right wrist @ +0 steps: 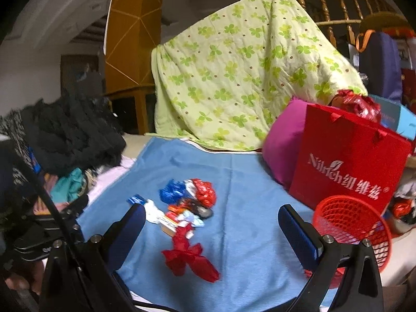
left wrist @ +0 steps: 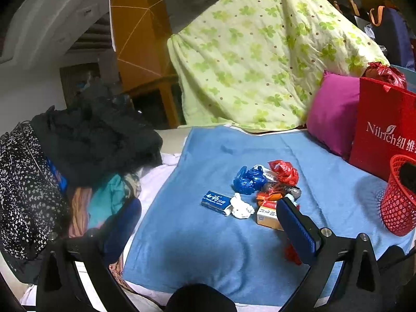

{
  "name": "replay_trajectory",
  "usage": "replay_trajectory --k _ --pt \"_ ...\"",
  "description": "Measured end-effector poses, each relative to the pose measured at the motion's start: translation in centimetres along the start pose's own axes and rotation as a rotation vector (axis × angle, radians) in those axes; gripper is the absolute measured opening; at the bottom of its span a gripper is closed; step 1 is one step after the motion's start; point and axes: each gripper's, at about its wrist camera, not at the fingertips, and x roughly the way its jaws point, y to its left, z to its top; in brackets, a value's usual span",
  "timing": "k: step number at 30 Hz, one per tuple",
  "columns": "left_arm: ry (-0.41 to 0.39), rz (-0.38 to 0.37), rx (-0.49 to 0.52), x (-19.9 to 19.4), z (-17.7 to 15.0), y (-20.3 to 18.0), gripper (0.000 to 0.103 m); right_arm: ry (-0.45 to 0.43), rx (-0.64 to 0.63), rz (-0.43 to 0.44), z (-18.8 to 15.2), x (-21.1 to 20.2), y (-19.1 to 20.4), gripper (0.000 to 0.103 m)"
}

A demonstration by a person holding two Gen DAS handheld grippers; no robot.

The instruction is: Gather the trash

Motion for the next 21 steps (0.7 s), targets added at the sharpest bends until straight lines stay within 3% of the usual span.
replay_trajectory --k 21 --pt "0.067 -0.009 -0.014 2.8 -1.6 0.5 0.103 0.168 0.065 0.090 -2.3 4.1 -0.9 0.103"
